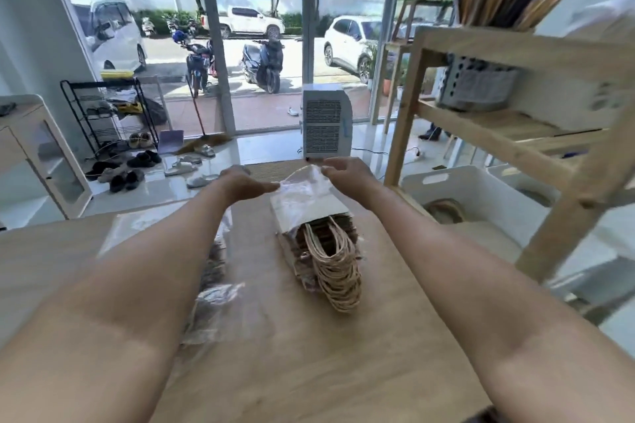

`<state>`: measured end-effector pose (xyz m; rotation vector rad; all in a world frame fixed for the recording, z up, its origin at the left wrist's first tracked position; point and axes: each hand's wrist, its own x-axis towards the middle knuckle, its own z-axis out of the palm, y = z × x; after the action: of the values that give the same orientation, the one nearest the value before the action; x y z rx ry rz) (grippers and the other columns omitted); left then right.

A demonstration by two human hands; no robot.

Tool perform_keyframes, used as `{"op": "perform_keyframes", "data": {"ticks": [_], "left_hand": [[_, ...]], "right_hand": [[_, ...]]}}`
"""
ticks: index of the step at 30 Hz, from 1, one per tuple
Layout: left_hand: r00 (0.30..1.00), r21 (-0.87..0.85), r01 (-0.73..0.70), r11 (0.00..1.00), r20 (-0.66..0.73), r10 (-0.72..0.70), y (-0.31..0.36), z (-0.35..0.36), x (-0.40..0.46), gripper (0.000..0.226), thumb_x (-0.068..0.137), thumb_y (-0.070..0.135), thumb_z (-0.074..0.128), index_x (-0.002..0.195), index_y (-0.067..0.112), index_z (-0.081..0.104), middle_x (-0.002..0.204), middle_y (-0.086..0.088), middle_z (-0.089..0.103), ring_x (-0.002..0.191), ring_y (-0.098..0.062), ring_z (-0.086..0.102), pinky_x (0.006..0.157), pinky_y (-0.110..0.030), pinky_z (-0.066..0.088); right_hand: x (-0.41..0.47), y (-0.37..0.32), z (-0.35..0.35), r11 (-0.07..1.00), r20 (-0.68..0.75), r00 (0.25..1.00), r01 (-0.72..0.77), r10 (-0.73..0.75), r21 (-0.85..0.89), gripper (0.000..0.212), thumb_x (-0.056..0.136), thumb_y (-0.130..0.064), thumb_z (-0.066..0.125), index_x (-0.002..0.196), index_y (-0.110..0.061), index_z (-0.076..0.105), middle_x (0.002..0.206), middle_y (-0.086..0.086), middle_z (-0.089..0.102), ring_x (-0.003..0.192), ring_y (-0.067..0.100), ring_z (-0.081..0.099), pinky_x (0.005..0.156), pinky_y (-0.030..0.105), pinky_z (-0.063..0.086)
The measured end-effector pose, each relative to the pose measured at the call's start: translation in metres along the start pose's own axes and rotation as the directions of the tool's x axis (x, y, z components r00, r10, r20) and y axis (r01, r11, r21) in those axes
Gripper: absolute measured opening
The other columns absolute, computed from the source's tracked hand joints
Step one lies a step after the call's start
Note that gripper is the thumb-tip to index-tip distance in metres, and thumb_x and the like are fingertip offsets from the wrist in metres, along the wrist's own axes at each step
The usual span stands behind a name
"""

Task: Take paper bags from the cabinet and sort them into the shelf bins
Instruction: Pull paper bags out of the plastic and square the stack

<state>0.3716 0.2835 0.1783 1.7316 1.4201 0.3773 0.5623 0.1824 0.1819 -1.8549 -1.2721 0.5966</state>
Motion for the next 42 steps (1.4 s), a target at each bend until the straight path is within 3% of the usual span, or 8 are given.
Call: {"op": "perform_keyframes", "data": {"ticks": [7,12,21,24,31,35,37,42], "left_hand": [[0.933,-0.447,0.225,0.866,0.354,-0.06,0.037,0.07,0.002,0.085,0.088,0.044,0.061,0.149,0.001,0.021,0.155,-0.015,0.028,0.141,-0.033,0.028,0.117,-0.04,0.023],[0.998,0.163,-0.015,0.987,-0.065,0.026,0.023,0.096,0.006,0.106,0.069,0.062,0.07,0.152,0.02,0.018,0.155,-0.02,0.018,0.141,-0.038,0.025,0.116,-0.043,0.027],[0.995,0.148,-0.103,0.984,0.012,0.102,0.019,0.091,0.006,0.087,0.085,0.066,0.046,0.15,0.011,0.025,0.158,-0.015,0.02,0.145,-0.031,0.019,0.119,-0.042,0.02],[0.991,0.133,-0.133,0.982,0.041,0.128,0.016,0.088,0.006,0.08,0.091,0.064,0.035,0.15,0.01,0.027,0.158,-0.013,0.022,0.145,-0.031,0.021,0.117,-0.044,0.022],[0.987,0.101,-0.148,0.984,0.074,0.141,0.015,0.084,0.004,0.069,0.097,0.058,0.023,0.15,0.013,0.024,0.159,-0.009,0.02,0.146,-0.029,0.02,0.114,-0.044,0.022],[0.984,0.041,-0.151,0.988,0.102,0.146,0.012,0.081,0.006,0.066,0.098,0.057,0.022,0.151,0.018,0.024,0.159,-0.006,0.019,0.146,-0.027,0.018,0.115,-0.045,0.02],[0.986,0.017,-0.119,0.993,0.117,0.116,0.012,0.08,0.007,0.068,0.097,0.059,0.022,0.151,0.019,0.022,0.16,-0.006,0.018,0.146,-0.029,0.019,0.114,-0.047,0.022],[0.992,-0.048,0.02,0.999,0.127,-0.014,0.01,0.077,0.01,0.078,0.09,0.069,0.024,0.15,0.02,0.024,0.158,-0.007,0.022,0.142,-0.035,0.027,0.109,-0.052,0.032]], "right_hand": [[-0.014,0.056,-0.035,0.979,-0.099,0.98,-0.161,0.173,0.124,0.025,0.091,-0.02,0.055,0.105,-0.007,0.071,0.093,0.004,0.064,0.087,0.017,0.057,0.073,0.027,0.044],[-0.025,0.074,-0.023,0.916,0.016,0.952,-0.298,0.305,0.269,0.009,0.092,-0.016,0.056,0.096,-0.009,0.061,0.085,0.008,0.057,0.073,0.015,0.053,0.065,0.024,0.047],[-0.029,0.084,0.002,0.834,0.061,0.875,-0.477,0.48,0.276,0.031,0.091,-0.04,0.055,0.106,-0.013,0.052,0.086,0.005,0.058,0.066,0.014,0.056,0.053,0.022,0.046],[-0.027,0.078,0.005,0.824,0.067,0.843,-0.536,0.533,0.182,0.049,0.091,-0.053,0.046,0.115,-0.011,0.051,0.086,0.011,0.059,0.063,0.019,0.056,0.058,0.026,0.048],[-0.023,0.066,0.009,0.751,0.182,0.789,-0.614,0.586,0.242,0.081,0.088,-0.063,0.046,0.139,0.0,0.04,0.134,0.019,0.053,0.116,0.034,0.058,0.095,0.04,0.051],[-0.026,0.058,0.009,0.678,0.312,0.732,-0.68,0.606,0.278,0.09,0.08,-0.064,0.058,0.138,0.002,0.037,0.105,0.015,0.061,0.112,0.031,0.059,0.095,0.04,0.051],[-0.024,0.056,0.012,0.667,0.325,0.729,-0.683,0.602,0.298,0.089,0.077,-0.059,0.065,0.14,-0.003,0.036,0.12,0.017,0.057,0.116,0.032,0.056,0.1,0.044,0.047],[-0.025,0.054,0.017,0.653,0.327,0.704,-0.709,0.631,0.268,0.054,0.069,-0.058,0.074,0.082,-0.01,0.054,0.071,0.005,0.059,0.062,0.02,0.056,0.071,0.029,0.048]]}}
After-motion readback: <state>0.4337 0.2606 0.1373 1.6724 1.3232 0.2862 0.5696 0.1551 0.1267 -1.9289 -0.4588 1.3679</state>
